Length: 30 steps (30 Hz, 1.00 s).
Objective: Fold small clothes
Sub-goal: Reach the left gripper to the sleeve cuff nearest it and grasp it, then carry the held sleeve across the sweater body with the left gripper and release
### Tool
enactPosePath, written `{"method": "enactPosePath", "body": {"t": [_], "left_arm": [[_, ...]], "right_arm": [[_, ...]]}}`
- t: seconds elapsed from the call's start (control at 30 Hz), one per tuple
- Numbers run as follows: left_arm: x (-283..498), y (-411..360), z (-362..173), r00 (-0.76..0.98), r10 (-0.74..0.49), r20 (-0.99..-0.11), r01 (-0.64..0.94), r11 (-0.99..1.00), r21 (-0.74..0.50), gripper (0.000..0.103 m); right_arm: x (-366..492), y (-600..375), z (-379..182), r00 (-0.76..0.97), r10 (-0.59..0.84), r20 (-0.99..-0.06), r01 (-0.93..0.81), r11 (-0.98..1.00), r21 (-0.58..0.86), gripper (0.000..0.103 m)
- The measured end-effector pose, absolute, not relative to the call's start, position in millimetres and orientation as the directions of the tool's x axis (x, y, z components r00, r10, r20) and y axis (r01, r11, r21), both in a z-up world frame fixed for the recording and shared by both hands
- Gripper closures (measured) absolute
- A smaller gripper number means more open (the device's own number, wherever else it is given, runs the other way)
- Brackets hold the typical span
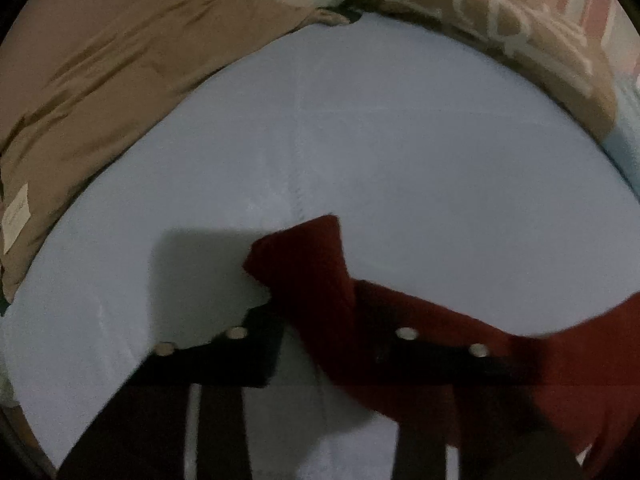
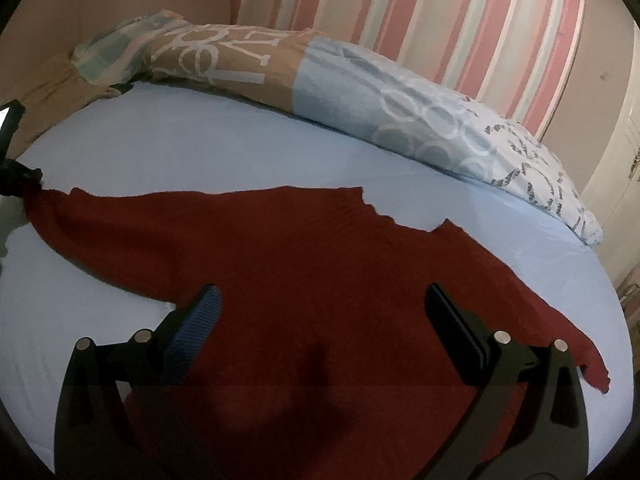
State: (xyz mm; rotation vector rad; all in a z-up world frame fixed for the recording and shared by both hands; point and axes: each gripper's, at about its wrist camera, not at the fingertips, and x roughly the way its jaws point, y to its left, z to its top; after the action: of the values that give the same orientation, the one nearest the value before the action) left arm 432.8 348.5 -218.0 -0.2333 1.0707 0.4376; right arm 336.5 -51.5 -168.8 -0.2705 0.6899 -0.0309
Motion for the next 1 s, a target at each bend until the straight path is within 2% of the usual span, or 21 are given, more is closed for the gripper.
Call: {"method": "enactPosePath", "body": {"t": [0.1, 0.33, 0.4, 0.5, 0.7, 0.87, 1.0], "left_arm": [[422, 350, -206, 0.481, 0.168, -0.861, -0.412, 0.909, -0.053, 0.085], [398, 313, -165, 0.589, 0.113, -0.8, -0.274, 0.96, -0.066, 0.086], [392, 283, -147, 0.63, 0.116, -0.768, -0.214, 0.976, -0.029, 0.086], [387, 225, -122, 0.675, 0.06, -0.735, -0.099, 0.995, -0.009, 0.086], [394, 74, -98, 0.685, -0.175, -0.707, 0.181, 0.981, -0.067, 0.087], [401, -50, -106, 0.612, -0.349, -0.71, 0.361, 0.922, -0.142, 0.087], [414, -123, -130, 0.563, -0.381, -0.733, 0.425, 0.895, -0.138, 0.087]], "right_arm": [[333, -58, -162, 0.779, -0.129, -0.614, -0.048, 0.963, -0.264, 0.003], [320, -89, -142, 0.788, -0.157, -0.596, 0.001, 0.967, -0.253, 0.003], [318, -103, -137, 0.788, -0.177, -0.59, 0.029, 0.968, -0.251, 0.003], [312, -135, -129, 0.785, -0.221, -0.578, 0.095, 0.966, -0.241, 0.003], [292, -207, -122, 0.756, -0.316, -0.574, 0.211, 0.947, -0.243, 0.003], [277, -262, -123, 0.728, -0.358, -0.584, 0.275, 0.934, -0.229, 0.003], [275, -297, -124, 0.719, -0.374, -0.587, 0.31, 0.927, -0.211, 0.003]]}}
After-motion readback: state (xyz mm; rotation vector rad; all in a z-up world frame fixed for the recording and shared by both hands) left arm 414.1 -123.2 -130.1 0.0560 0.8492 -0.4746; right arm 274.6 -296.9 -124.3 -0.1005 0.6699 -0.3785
